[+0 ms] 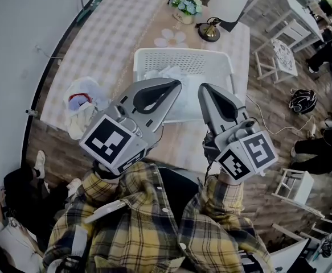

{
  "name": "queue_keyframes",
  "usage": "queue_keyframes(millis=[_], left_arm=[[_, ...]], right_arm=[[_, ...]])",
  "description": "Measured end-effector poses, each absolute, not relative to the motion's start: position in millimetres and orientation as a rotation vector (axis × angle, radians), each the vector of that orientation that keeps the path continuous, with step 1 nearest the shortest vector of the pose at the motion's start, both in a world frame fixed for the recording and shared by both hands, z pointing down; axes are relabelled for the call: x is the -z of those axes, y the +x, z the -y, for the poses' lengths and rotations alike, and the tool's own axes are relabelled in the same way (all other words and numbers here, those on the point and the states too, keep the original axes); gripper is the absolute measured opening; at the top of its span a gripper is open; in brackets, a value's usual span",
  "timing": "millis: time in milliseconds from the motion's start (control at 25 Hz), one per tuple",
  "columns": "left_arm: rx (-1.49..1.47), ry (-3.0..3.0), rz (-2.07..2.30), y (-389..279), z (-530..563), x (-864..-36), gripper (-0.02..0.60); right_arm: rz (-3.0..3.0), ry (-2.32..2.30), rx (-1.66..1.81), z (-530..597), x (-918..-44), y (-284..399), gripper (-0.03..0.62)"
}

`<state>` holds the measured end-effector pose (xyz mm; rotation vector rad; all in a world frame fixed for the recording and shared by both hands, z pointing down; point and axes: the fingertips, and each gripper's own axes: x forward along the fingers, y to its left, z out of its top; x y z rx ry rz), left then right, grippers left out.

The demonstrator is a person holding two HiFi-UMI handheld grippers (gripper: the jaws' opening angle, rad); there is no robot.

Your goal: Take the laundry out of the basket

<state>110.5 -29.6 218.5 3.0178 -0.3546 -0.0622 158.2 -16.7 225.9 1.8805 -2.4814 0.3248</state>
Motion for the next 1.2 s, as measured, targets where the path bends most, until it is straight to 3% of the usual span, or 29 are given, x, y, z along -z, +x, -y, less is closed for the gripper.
queue_keyframes(millis=[1200], left_arm=[[-0.108, 2.998, 0.557, 133.8, 26.8, -251.6, 0.012]], right_arm=[[2.484, 1.907, -0.374, -2.8, -249.1, 207.7, 0.006]])
